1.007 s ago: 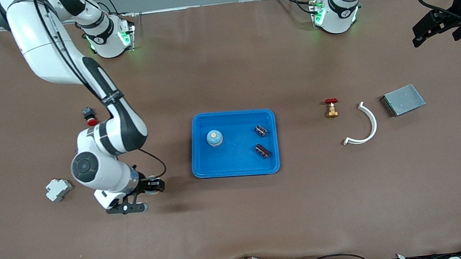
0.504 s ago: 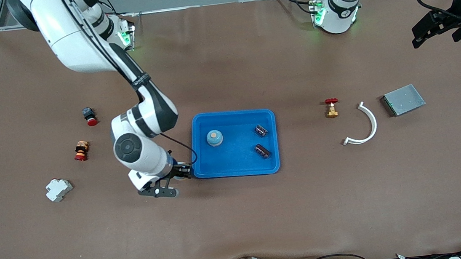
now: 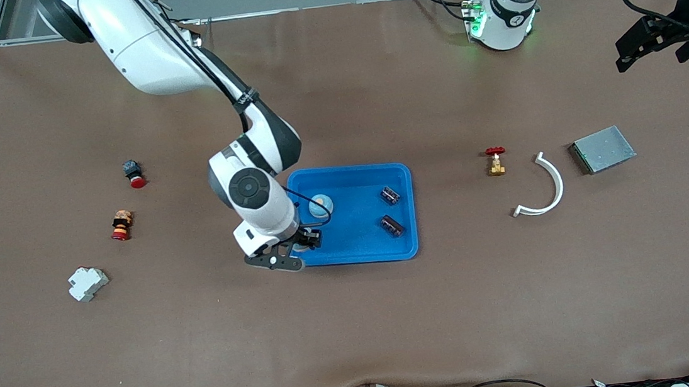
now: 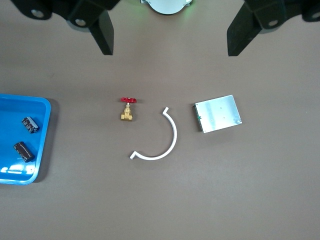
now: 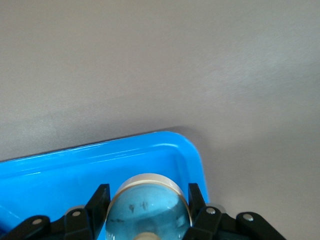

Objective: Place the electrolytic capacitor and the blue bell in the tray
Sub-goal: 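Carry the bell into the tray and open the right gripper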

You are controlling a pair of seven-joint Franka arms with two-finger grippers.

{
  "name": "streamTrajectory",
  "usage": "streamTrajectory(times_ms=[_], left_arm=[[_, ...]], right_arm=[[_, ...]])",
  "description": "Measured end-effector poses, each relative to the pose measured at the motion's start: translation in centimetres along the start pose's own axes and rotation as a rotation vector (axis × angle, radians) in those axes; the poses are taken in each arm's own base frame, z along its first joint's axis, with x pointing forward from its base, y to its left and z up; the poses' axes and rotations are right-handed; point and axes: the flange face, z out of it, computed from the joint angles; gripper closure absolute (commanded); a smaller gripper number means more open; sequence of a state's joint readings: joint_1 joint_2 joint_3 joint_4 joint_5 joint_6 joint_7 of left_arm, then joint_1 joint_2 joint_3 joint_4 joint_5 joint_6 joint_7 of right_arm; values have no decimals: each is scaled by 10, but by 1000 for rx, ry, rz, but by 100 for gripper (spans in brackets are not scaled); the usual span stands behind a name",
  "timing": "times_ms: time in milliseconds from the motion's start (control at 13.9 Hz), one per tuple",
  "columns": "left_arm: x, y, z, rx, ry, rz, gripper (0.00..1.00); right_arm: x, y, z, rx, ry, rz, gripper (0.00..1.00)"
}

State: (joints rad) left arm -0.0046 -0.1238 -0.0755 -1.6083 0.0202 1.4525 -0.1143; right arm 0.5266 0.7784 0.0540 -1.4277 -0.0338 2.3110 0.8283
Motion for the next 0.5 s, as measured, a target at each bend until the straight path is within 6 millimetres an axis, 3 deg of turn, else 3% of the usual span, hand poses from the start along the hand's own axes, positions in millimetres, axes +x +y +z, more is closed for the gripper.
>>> streamTrajectory(times_ms=[216, 432, 504], left_arm=[[0, 0, 0, 0, 0, -1, 0], [0, -1, 0, 0, 0, -1, 0], [0, -1, 0, 0, 0, -1, 0]], right_arm=[[-4, -1, 30, 10, 14, 16, 74], [-11, -5, 46, 14, 14, 26, 74], [-15, -8, 47, 14, 13, 28, 67]])
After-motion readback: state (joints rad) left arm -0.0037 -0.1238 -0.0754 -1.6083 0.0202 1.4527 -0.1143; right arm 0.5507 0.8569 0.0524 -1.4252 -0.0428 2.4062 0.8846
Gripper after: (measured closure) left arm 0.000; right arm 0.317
